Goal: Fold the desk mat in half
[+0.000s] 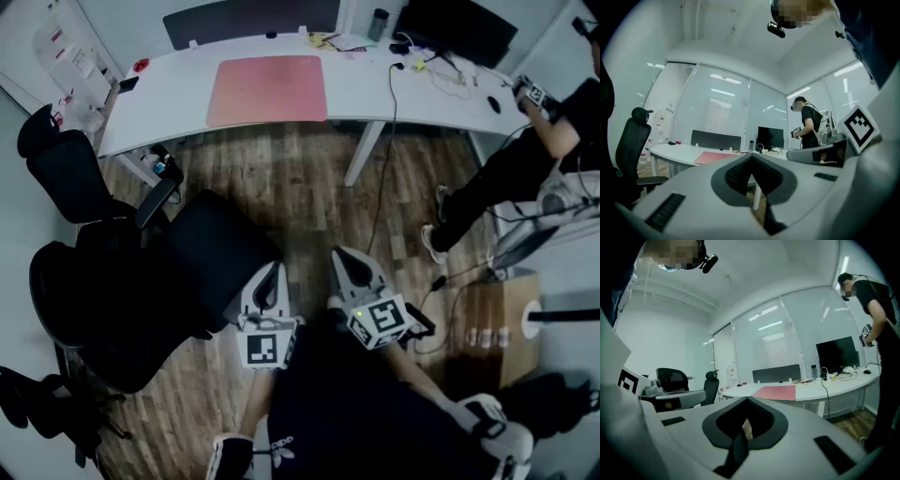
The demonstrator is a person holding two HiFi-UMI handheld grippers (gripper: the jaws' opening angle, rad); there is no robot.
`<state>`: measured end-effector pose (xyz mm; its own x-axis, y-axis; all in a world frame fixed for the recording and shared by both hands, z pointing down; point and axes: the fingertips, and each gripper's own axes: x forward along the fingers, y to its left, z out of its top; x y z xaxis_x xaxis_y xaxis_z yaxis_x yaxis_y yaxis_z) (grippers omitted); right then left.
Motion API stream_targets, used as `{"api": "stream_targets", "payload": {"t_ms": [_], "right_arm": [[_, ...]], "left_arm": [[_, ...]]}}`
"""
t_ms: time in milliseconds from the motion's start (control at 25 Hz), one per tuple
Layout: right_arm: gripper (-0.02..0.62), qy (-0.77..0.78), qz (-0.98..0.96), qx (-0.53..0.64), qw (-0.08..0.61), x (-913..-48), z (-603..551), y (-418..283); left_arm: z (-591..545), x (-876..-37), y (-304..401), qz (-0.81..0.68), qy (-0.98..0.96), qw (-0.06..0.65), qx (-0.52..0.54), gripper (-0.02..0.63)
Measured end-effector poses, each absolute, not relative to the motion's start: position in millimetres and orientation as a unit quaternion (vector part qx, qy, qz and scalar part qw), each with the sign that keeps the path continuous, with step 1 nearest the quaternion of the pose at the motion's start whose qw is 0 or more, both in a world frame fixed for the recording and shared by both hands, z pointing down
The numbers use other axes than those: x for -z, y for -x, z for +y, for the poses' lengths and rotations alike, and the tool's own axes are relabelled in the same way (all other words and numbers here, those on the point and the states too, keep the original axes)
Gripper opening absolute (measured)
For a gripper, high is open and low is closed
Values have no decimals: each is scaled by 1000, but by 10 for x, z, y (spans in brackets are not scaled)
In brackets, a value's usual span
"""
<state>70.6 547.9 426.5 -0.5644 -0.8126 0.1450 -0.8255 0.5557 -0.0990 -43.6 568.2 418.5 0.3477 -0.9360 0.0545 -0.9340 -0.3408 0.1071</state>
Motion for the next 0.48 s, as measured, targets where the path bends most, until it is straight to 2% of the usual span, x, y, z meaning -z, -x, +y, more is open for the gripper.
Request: {"api": "stream_targets", "payload": {"t_ms": [480], "right_arm": [[2, -448, -891, -72, 36, -4173, 5270, -1002]], "left_arm": [[5509, -4119, 167, -593, -803, 54, 10, 2]]}}
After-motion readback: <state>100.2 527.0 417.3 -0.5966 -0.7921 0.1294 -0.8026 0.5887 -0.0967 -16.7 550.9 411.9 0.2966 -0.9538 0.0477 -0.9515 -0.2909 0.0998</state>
